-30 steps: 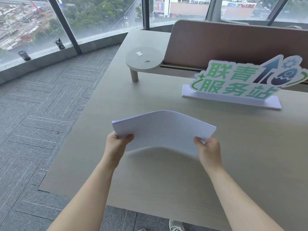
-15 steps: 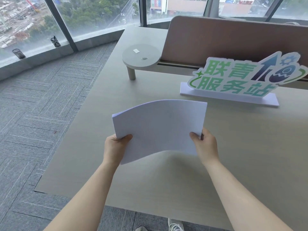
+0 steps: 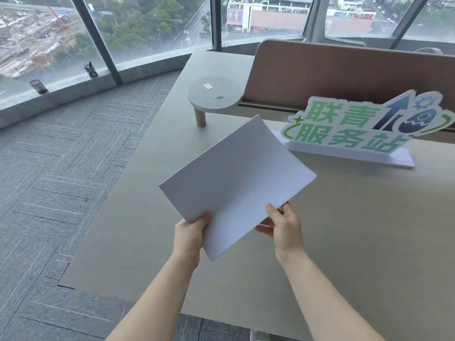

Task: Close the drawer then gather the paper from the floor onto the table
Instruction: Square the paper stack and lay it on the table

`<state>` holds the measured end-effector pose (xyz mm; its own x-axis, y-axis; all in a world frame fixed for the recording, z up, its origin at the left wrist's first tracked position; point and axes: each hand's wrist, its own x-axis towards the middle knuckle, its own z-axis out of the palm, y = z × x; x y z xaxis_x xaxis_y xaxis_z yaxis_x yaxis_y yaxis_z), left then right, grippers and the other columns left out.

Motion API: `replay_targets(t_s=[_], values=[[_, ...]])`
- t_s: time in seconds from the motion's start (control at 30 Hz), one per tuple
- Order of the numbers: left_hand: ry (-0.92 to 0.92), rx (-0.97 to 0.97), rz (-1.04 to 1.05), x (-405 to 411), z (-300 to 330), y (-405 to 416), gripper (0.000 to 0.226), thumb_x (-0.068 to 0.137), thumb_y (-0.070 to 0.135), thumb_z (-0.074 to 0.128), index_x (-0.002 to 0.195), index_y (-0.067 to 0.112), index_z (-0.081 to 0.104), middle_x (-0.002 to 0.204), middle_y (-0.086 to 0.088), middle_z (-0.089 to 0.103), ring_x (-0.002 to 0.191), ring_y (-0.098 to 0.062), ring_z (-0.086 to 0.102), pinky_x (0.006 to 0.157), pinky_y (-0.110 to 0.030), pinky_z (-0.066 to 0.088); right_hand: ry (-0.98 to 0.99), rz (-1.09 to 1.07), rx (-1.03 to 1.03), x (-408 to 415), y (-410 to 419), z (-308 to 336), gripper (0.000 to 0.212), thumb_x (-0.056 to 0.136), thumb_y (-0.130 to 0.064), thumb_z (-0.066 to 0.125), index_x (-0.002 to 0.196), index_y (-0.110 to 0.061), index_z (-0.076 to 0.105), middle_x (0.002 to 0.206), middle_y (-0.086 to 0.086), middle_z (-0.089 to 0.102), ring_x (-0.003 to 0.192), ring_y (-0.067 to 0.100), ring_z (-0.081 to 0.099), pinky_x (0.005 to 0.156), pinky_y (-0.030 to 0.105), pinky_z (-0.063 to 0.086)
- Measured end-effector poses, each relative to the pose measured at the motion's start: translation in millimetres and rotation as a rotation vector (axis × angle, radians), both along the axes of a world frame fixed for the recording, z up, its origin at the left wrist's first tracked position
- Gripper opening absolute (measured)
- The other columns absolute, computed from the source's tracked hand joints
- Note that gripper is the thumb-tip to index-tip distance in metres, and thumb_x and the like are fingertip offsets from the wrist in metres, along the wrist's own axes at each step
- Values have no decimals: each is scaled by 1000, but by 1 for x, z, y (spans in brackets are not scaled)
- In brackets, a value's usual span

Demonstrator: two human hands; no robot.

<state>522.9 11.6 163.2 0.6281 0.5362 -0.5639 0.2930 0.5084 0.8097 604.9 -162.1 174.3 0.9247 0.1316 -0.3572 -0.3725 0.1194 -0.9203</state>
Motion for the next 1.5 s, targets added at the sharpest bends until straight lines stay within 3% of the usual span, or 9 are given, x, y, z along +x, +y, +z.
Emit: replay_targets(t_s=[0.13, 0.27, 0.43, 0.7, 0.97, 1.03, 1.17, 1.3, 1.5], values=[[1, -42, -17, -7, 1, -8, 26, 68, 25, 73, 92, 14, 72, 87, 2, 75, 80, -21, 67, 67, -34, 52, -17, -26, -140, -8, 21, 0, 13, 95, -9, 50, 96, -10, 63, 86, 5, 70, 74, 18, 67, 62, 35, 60], [-53, -38, -34, -16, 2, 8, 28, 76, 25, 70, 103, 19, 67, 95, 5, 75, 82, -18, 69, 59, -28, 54, -35, -11, -281, 1, 23, -7, 28, 89, -21, 51, 94, 7, 51, 79, 9, 56, 70, 22, 54, 65, 46, 56], [-62, 34, 40, -25, 6, 60, 29, 89, 16, 58, 117, 23, 59, 105, 0, 70, 84, -22, 67, 65, -33, 56, -55, 64, -328, 14, 18, -5, 31, 88, -21, 52, 86, 8, 44, 75, 7, 45, 68, 21, 42, 63, 35, 40], [67, 275, -336, -32, 6, 110, 23, 89, 11, 60, 102, 24, 72, 86, 6, 75, 76, -12, 67, 65, -28, 53, -44, 317, -327, 33, 32, -9, 17, 94, -11, 50, 96, 5, 57, 81, 10, 60, 73, 23, 57, 65, 36, 47], [67, 248, -146, -35, -14, 124, 23, 78, 8, 65, 87, 27, 75, 79, 2, 74, 71, -17, 65, 76, -36, 51, -80, 319, -299, 32, 64, -18, 12, 100, -19, 51, 100, -18, 63, 87, 5, 74, 73, 16, 69, 61, 29, 53], [66, 213, -116, -35, -20, 126, 23, 80, 6, 64, 90, 25, 74, 82, -1, 73, 70, -16, 65, 74, -36, 51, -58, 314, -274, 29, 70, -21, 13, 100, -20, 50, 99, -15, 62, 80, -3, 72, 68, 14, 69, 56, 24, 50], [73, 171, -92, -32, -30, 131, 24, 87, 1, 59, 96, 21, 70, 73, 8, 73, 62, -7, 66, 63, -28, 52, -21, 283, -309, 24, 78, -30, 23, 92, -21, 48, 90, 2, 51, 71, 10, 51, 62, 22, 45, 54, 29, 36], [81, 177, -109, -25, -36, 138, 25, 87, 1, 58, 95, 22, 70, 71, 11, 74, 64, -9, 66, 68, -31, 53, -41, 240, -392, 28, 85, -43, 29, 83, -27, 46, 86, 1, 50, 71, 9, 50, 64, 20, 42, 62, 34, 34], [105, 299, -132, -9, -42, 152, 25, 87, 0, 56, 98, 18, 68, 81, 0, 70, 73, -17, 63, 70, -25, 51, -104, 272, -472, 36, 102, -53, 18, 94, -15, 46, 90, -4, 60, 72, 5, 58, 61, 18, 45, 60, 31, 35]])
